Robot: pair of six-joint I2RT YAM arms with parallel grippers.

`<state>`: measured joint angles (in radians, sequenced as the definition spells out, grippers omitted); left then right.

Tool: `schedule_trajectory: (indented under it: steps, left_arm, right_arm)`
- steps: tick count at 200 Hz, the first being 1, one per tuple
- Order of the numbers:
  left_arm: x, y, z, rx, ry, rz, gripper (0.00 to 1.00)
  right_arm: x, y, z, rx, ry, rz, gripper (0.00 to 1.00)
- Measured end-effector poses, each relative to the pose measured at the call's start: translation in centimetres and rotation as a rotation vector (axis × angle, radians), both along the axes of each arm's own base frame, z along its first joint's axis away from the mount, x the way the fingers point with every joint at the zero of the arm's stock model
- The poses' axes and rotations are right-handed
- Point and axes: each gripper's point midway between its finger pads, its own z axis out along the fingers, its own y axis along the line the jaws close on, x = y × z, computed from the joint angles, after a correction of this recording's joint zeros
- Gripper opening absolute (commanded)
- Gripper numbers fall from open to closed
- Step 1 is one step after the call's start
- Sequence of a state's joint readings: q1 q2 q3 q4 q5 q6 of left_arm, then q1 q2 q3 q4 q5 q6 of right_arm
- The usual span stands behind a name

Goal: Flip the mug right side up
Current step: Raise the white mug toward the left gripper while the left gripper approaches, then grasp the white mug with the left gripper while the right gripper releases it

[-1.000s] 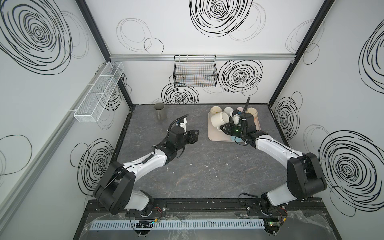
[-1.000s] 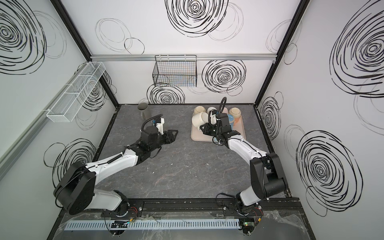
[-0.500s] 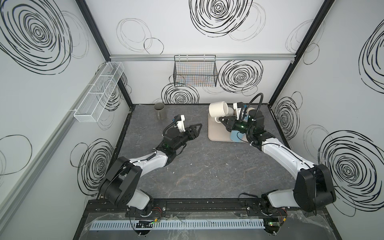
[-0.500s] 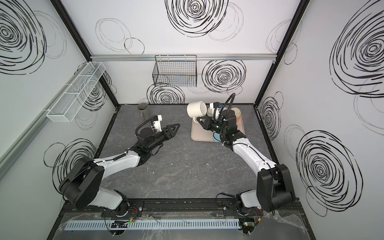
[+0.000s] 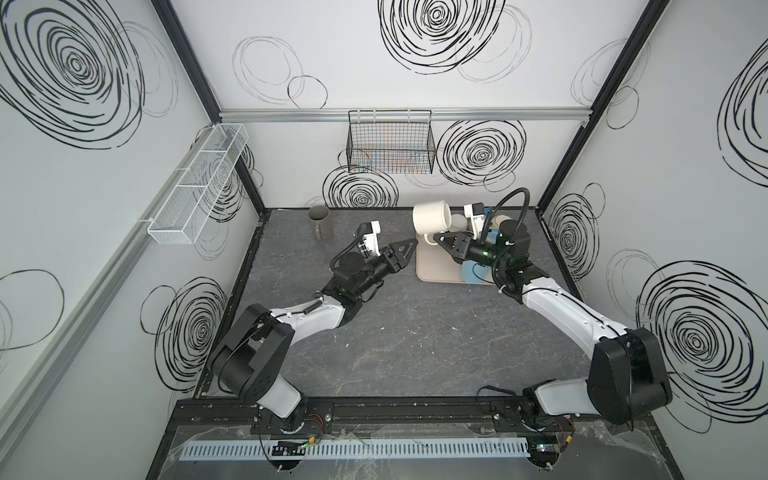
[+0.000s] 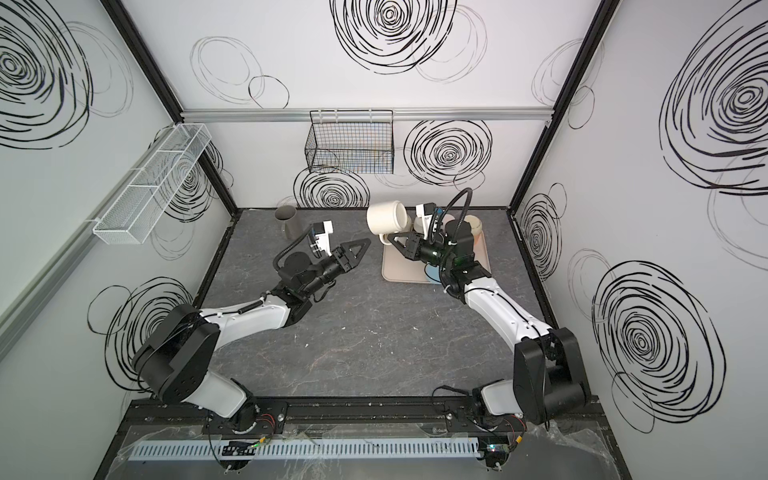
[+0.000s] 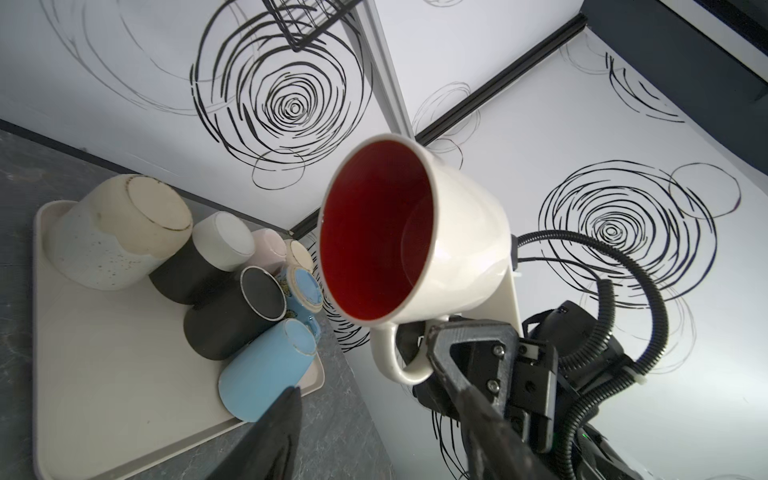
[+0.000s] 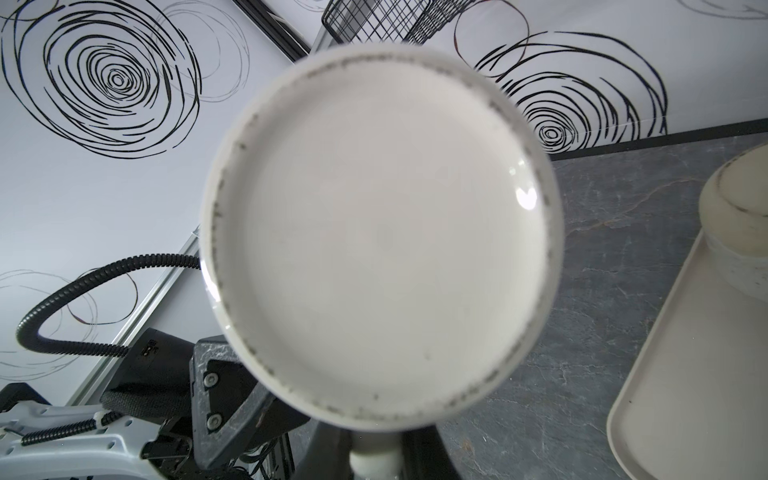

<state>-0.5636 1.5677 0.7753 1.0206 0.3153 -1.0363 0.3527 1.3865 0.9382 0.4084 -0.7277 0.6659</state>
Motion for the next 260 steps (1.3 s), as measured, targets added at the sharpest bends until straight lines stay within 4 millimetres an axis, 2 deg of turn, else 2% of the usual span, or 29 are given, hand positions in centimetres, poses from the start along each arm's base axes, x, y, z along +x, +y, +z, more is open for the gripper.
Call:
schedule_trajectory:
  steps: [55,112,151,211,260]
  left_arm:
    - [0.4,-1.5,-0.9,-0.029,0.039,-0.039,0.57]
    - [0.1,-1.6,0.0,-0.07,0.028,-0.059,0.51]
    - [-0.7,-2.0,1.5,-0.113,-0.018,-0.118,0.31]
    - [-2.0,-1.3,4.1,-0.183,-0.097,-0.189,0.01]
    - [-3.0,-0.2,3.5,-0.239,-0.077,-0.222,0.0]
  right_arm:
    - [-1.7,2.1,0.7,0.015,-0.031,0.077,0.0]
    - [-2.4,2.8,1.2,0.021,-0.054,0.101,0.0]
    - [-2.9,3.2,1.8,0.044,-0.058,0.131,0.0]
    - [-3.6,3.5,3.4,0.085,-0.109,0.174,0.0]
    - [-4.2,4.1,2.9,0.071,-0.101,0.194,0.31]
